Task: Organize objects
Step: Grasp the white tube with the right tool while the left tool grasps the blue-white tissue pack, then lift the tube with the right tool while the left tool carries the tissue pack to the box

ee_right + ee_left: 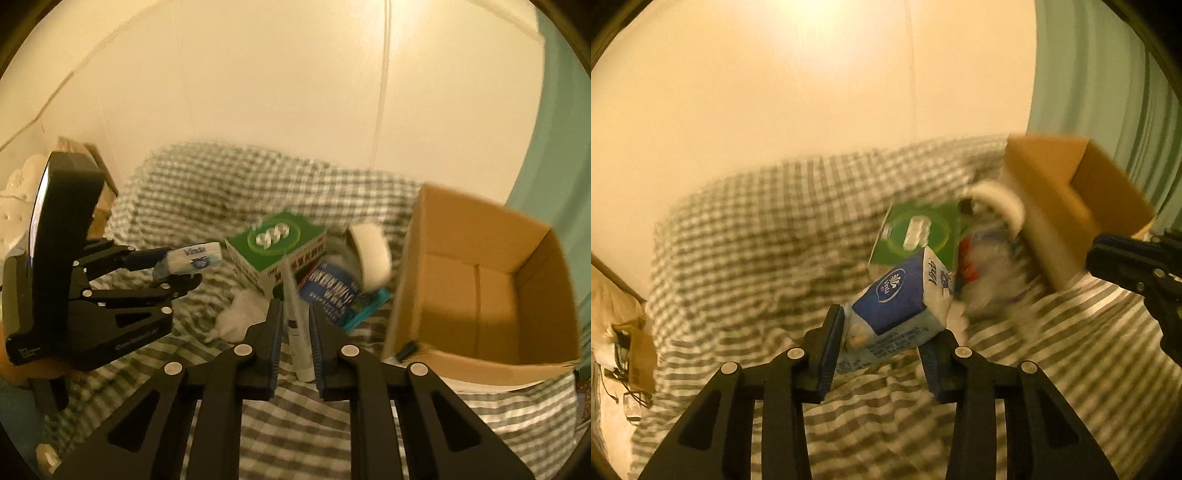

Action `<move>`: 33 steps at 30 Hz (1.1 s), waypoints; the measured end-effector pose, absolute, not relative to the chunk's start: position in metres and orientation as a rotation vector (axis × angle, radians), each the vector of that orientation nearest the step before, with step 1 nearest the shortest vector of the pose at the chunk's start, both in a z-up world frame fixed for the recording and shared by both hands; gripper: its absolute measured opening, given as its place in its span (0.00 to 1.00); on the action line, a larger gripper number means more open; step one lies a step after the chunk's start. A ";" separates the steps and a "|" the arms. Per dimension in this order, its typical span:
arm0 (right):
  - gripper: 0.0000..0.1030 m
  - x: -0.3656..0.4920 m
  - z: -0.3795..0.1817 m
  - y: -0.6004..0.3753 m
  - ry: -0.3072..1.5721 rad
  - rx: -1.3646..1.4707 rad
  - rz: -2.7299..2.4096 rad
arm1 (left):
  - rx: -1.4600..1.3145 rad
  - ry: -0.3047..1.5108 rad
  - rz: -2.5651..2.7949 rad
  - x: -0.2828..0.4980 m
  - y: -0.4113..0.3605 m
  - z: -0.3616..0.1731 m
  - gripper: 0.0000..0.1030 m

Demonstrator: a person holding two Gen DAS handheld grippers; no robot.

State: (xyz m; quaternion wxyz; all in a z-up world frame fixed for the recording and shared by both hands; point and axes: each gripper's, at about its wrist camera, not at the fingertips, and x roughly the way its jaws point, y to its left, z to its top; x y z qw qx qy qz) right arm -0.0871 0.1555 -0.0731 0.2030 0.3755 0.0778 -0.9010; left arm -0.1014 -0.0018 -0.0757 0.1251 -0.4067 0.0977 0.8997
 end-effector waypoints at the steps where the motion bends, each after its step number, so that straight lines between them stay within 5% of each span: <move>1: 0.10 -0.082 -0.062 0.161 0.191 1.031 -2.514 | -1.163 0.273 2.625 -0.094 0.000 -0.064 0.38; 10: 0.10 -0.053 -0.021 0.185 0.147 0.930 -2.527 | -1.042 0.295 2.632 -0.056 -0.002 -0.010 0.39; 14: 0.44 -0.062 -0.050 0.175 0.159 1.010 -2.473 | -1.106 0.231 2.650 -0.055 -0.019 -0.030 0.39; 27: 0.44 -0.135 -0.167 0.105 0.396 1.417 -2.335 | -1.268 0.133 2.615 -0.101 -0.042 -0.102 0.39; 30: 0.29 -0.149 -0.184 0.099 0.461 1.485 -2.324 | -1.278 0.117 2.598 -0.107 -0.041 -0.106 0.39; 33: 0.27 -0.149 -0.188 0.104 0.444 1.498 -2.321 | -1.281 0.133 2.596 -0.104 -0.037 -0.104 0.39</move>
